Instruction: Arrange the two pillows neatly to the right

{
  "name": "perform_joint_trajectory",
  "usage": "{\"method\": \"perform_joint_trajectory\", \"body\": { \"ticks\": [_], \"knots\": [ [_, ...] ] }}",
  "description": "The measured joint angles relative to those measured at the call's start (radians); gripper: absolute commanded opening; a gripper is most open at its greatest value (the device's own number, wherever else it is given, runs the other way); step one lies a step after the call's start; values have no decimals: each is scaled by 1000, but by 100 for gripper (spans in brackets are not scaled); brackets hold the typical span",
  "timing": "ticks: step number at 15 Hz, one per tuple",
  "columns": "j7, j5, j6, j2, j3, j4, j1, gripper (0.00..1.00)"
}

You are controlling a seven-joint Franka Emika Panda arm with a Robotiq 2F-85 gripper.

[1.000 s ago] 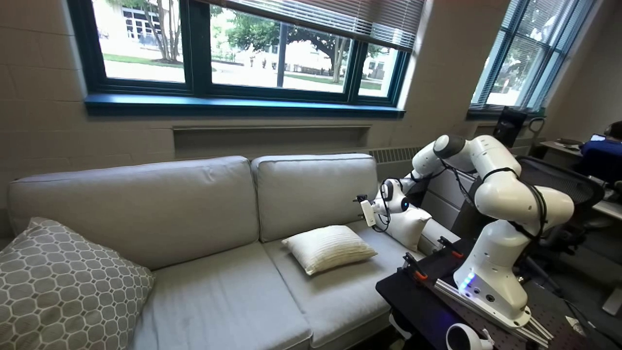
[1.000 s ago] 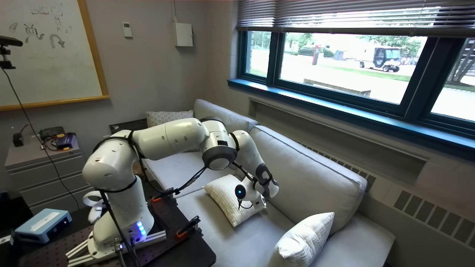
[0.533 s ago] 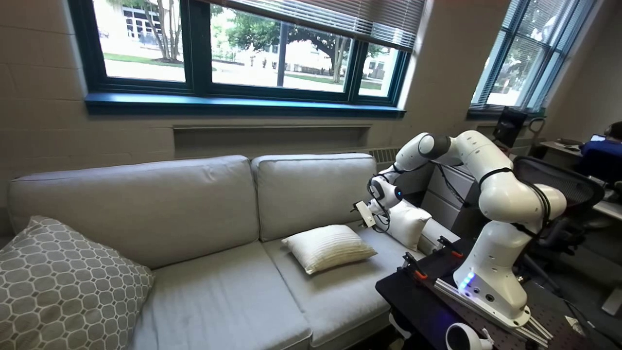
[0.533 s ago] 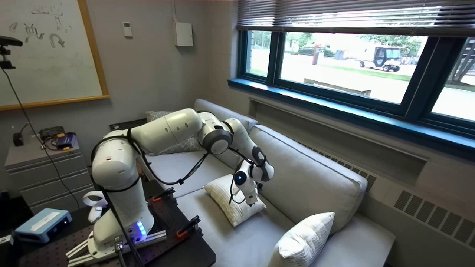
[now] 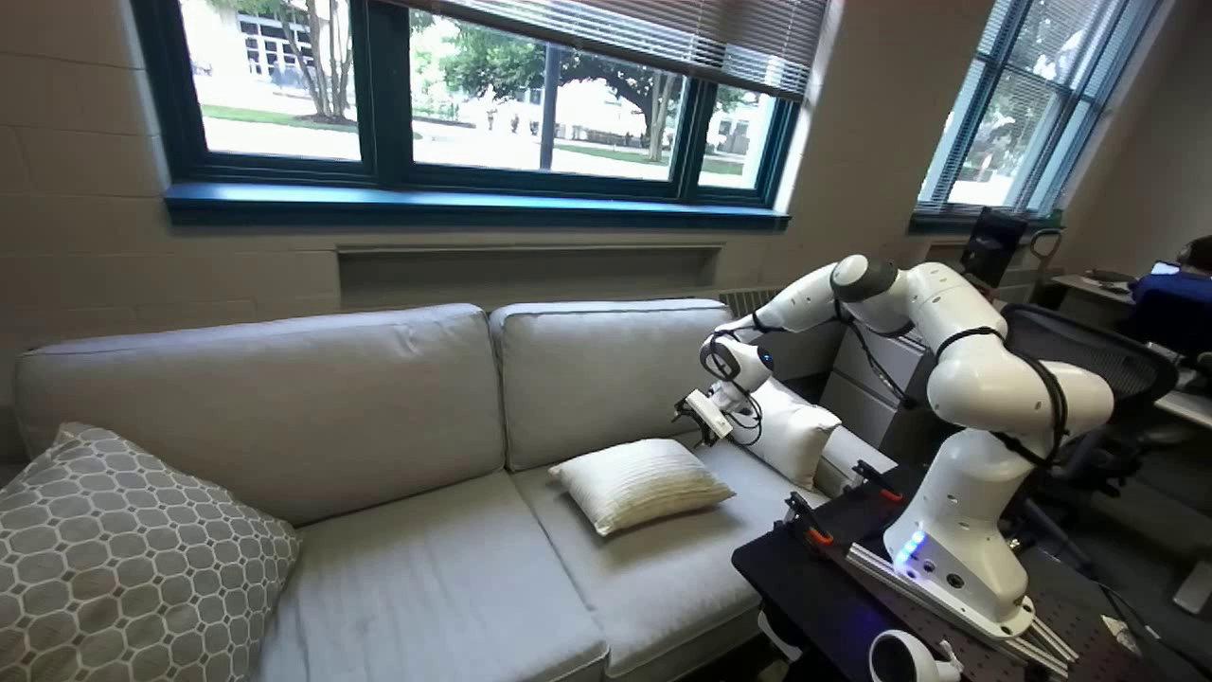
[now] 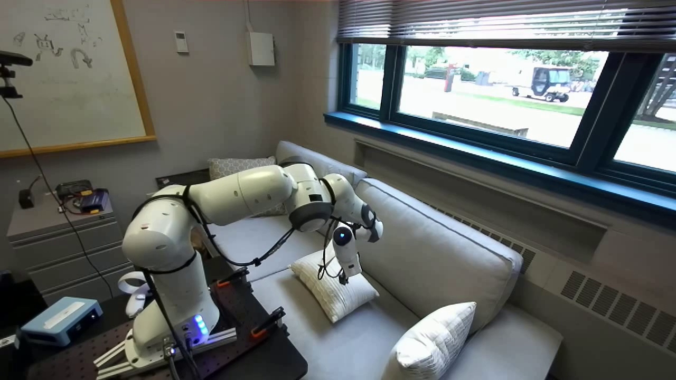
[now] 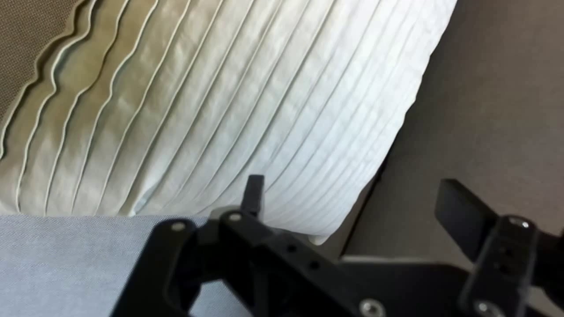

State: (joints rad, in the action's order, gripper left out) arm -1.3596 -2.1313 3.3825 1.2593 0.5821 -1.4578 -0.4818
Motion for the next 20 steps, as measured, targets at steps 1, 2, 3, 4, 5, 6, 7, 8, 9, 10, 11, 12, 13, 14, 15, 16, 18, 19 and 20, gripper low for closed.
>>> {"method": "perform_joint_trajectory", "body": {
  "ticks": [1,2,3,4,5,6,7,8,9,10,11,12,13,14,15,16,18,19,20],
  "knots": [
    [-14,18,7,10,27,0,-23,100],
    [-29,37,8,23,54,2,-45,100],
    [-42,55,8,37,77,6,-62,100],
    [-54,75,8,54,100,12,-77,100],
    [-63,95,8,72,124,17,-88,100],
    [-67,113,8,92,145,25,-94,100],
    [-69,131,10,112,164,35,-98,100],
    [-69,146,15,133,182,46,-98,100],
    [-69,158,23,153,196,58,-96,100],
    [-69,169,33,172,208,71,-90,100],
    [-69,179,45,189,218,84,-83,100],
    [-69,186,59,205,226,99,-73,100],
    [-68,185,64,212,223,108,-59,100],
    [-61,182,65,212,212,111,-41,100],
    [-56,178,69,212,200,115,-21,100],
    [-48,172,70,211,182,119,2,100],
    [-35,148,69,211,130,126,55,100],
    [-28,134,69,211,105,128,80,100],
    [-22,116,69,210,77,129,105,100]
  ]
}}
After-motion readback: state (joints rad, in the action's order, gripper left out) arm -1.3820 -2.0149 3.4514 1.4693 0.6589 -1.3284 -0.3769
